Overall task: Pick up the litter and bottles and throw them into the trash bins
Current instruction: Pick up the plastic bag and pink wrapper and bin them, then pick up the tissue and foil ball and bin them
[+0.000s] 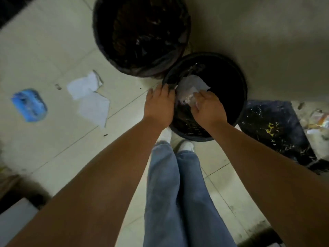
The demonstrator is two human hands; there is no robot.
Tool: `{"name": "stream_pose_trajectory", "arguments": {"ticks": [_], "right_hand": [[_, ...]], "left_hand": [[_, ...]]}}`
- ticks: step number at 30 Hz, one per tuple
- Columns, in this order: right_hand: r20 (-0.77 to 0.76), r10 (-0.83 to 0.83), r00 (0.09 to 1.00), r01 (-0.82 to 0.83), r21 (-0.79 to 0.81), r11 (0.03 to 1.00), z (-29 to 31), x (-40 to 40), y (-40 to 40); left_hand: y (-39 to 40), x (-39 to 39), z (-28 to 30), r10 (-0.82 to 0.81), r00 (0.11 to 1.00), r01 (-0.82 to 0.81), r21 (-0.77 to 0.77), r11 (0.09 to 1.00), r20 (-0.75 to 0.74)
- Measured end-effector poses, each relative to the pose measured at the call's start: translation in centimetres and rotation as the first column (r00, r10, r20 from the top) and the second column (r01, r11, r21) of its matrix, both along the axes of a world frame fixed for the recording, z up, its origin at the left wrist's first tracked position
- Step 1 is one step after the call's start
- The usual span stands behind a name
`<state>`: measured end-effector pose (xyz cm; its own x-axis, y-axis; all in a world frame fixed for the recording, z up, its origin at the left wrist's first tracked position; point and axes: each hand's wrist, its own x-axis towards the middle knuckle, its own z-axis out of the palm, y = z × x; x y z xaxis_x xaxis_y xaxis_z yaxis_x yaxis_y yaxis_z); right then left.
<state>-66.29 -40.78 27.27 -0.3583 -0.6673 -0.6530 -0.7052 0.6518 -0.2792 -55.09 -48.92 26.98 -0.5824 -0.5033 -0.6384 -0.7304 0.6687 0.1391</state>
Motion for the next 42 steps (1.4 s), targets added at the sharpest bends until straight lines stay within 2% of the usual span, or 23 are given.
{"name": "stream_pose_trajectory", "arguments": {"ticks": [4,8,11,13,18,22,25,30,37,42], "right_hand": [[0.011,0.106,0.994,-0.105,-0.055,0.993,6.6,5.9,-4.1],[0.032,0.124,0.992,-0.114,-0.217,0.969,8.1,12.3,-8.4],[0.030,0.192,0.981,-0.185,-0.154,0.971,7.0,16.4,-11.4],[0.001,0.167,0.986,-0.165,-0.130,0.978,5.4,19.2,-12.7],[-0.054,0.135,0.989,-0.131,0.074,0.989,1.8,26.5,-14.3],[-0.057,0.101,0.993,-0.091,0.163,0.983,-0.2,32.6,-15.5],[-0.049,0.062,0.997,-0.054,0.160,0.986,-2.7,35.5,-16.5],[-0.093,-0.150,0.984,0.162,0.141,0.977,-7.9,35.6,-16.7],[-0.261,-0.290,0.921,0.339,0.168,0.926,-18.0,27.3,-12.1],[-0.344,-0.357,0.868,0.427,0.153,0.891,-25.9,20.5,-9.5]], "left_hand": [[-3.8,7.6,6.9,0.095,0.994,-0.088,-0.105,0.991,0.059],[-7.4,16.1,9.1,0.205,0.970,-0.181,-0.176,0.968,0.129],[-10.0,22.6,7.8,0.250,0.950,-0.216,-0.186,0.959,0.186],[-11.6,26.8,6.2,0.250,0.942,-0.218,-0.157,0.963,0.224],[-15.2,35.8,2.7,0.173,0.958,-0.170,-0.035,0.985,0.228],[-18.5,40.3,0.5,0.114,0.970,-0.119,0.010,0.993,0.217],[-20.4,41.9,-1.8,0.097,0.973,-0.100,0.005,0.995,0.212],[-20.1,40.6,-7.1,0.069,0.980,-0.078,0.045,0.996,0.187],[-14.4,32.4,-18.7,0.137,0.986,-0.149,0.142,0.978,0.093],[-11.6,28.8,-27.7,0.198,0.976,-0.206,0.089,0.975,0.092]]}}
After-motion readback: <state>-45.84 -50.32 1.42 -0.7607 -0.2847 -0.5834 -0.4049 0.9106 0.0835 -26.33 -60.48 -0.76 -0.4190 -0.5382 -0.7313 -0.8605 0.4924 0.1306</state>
